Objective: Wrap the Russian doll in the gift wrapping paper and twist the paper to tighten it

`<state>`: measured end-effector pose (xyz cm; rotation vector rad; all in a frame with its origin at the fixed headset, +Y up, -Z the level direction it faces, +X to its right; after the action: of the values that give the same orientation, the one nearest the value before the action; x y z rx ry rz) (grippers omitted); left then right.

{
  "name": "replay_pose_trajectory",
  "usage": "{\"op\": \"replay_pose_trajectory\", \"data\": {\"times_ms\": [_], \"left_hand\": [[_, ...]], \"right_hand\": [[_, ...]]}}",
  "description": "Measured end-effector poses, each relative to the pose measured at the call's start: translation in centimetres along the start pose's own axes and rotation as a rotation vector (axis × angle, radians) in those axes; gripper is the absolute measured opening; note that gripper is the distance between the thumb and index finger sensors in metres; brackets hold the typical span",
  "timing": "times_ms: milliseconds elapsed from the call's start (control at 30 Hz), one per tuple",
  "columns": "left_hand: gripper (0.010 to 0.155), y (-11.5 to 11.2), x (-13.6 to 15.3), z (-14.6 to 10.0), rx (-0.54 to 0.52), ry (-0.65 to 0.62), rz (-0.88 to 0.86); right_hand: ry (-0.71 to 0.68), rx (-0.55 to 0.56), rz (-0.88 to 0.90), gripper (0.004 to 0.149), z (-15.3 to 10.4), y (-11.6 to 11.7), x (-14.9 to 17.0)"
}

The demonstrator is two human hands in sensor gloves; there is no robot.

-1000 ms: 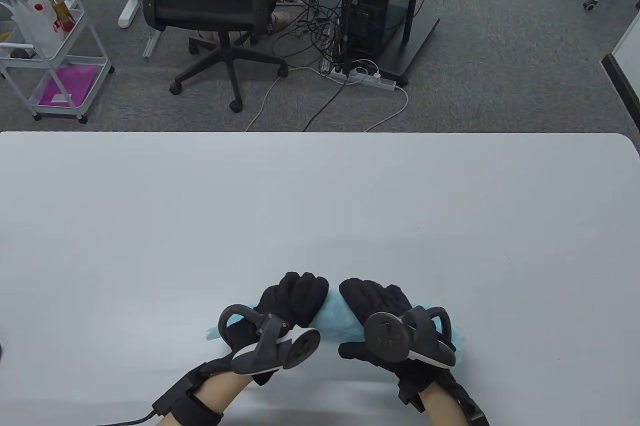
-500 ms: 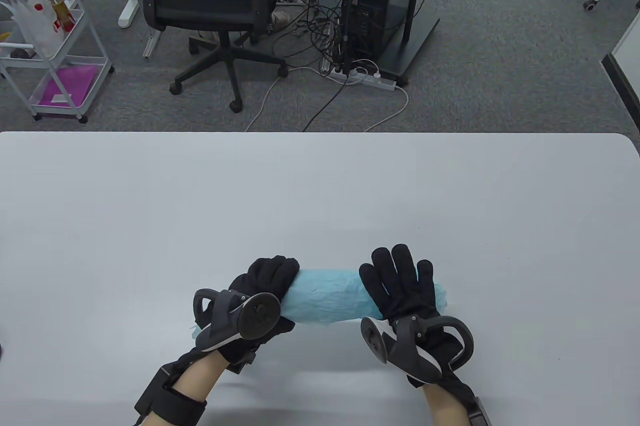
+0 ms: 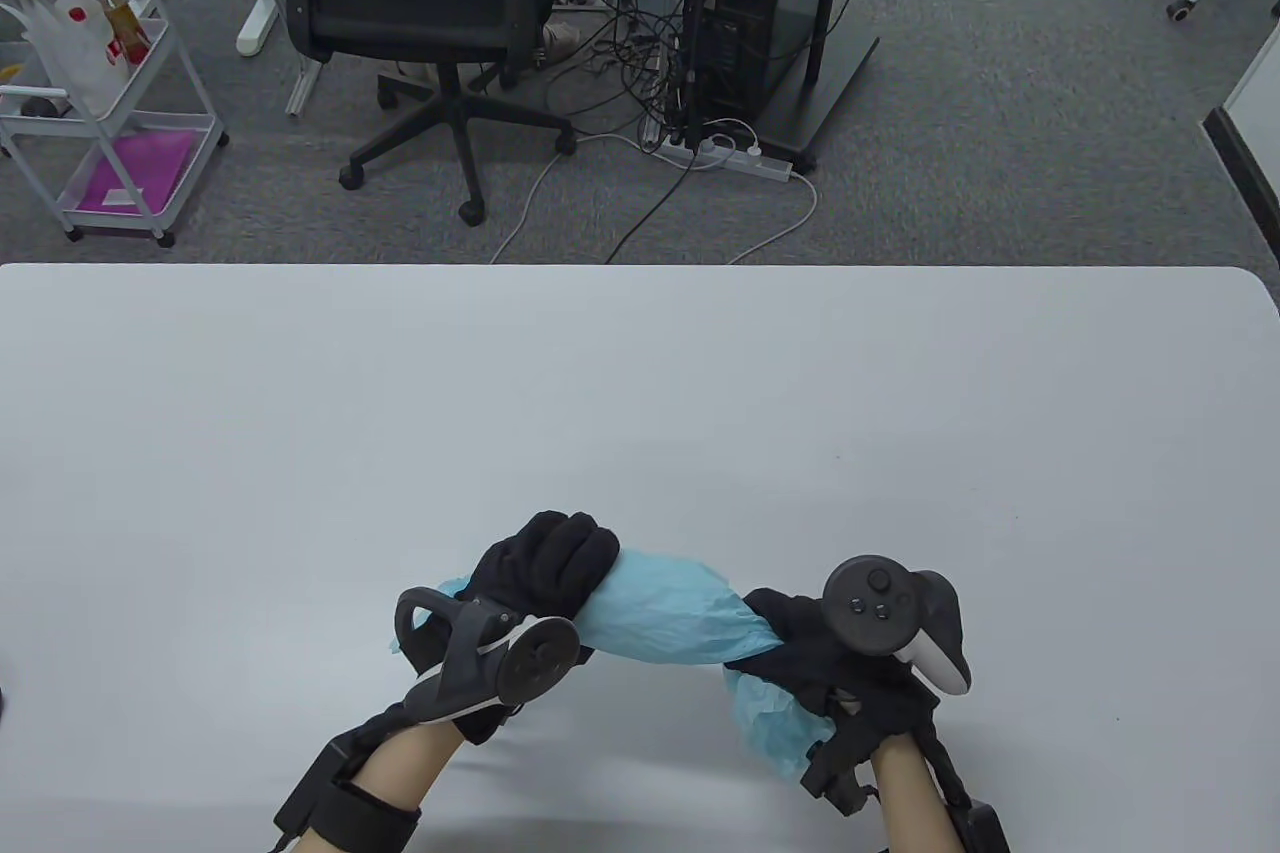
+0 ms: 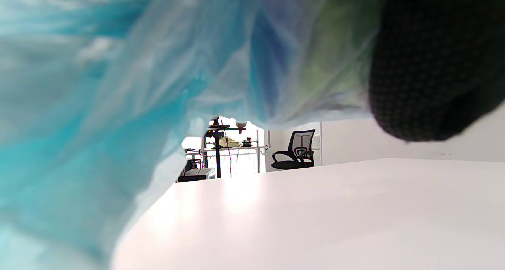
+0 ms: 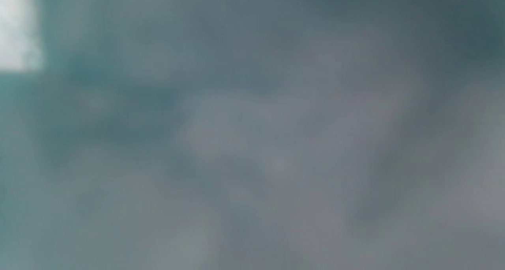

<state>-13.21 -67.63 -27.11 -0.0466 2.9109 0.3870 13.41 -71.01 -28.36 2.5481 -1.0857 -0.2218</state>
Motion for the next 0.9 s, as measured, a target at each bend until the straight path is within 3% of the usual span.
{"op": "replay_pose_trajectory", "data": {"times_ms": [67, 200, 233, 300, 433, 667, 767, 900], "left_hand": [[0.113, 0.1, 0.1, 0.0, -0.006, -0.003, -0.010], [0.113, 0.1, 0.3, -0.2, -0.022, -0.012, 0.001], [0.113, 0.1, 0.4, -0.2, -0.025, -0.008, 0.017], [0.113, -0.1, 0.5, -0.3, -0.026, -0.013, 0.028], [0.113, 0.0, 0.1, -0.4, -0.034, -0.023, 0.023], [0.112, 0.1, -0.2, -0.7, -0.040, -0.064, -0.004], [0.112, 0.1, -0.1, -0.7, -0.040, -0.073, -0.009], [0.111, -0.1, 0.4, -0.4, -0.033, -0.028, 0.011]], "right_hand": [[-0.049, -0.140, 0.127, 0.051, 0.4, 0.4, 0.4], [-0.084, -0.298, 0.248, 0.057, 1.1, 1.4, 1.1], [-0.065, -0.396, 0.291, 0.061, 1.2, 1.9, 1.5], [-0.079, -0.426, 0.397, 0.064, 1.5, 2.5, 1.9], [-0.049, -0.486, 0.542, 0.054, 2.1, 3.4, 2.6], [-0.119, -0.705, 0.836, 0.047, 2.8, 6.6, 2.9], [-0.127, -0.745, 0.872, 0.046, 2.8, 7.2, 2.9], [-0.069, -0.595, 0.701, 0.050, 2.5, 5.2, 2.9]]}}
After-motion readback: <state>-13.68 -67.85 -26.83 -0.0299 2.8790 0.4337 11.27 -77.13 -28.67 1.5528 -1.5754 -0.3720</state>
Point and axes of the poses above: the tracker on the back of each hand, its own x axis roughly to the little-finger side, its own z axis roughly from the wrist to the fingertips, y = z × x, the point moved 2 cm from there along z, roughly from the wrist to the fingertips, and after that the axes turned 15 degrees about y, right-handed, at the moved point
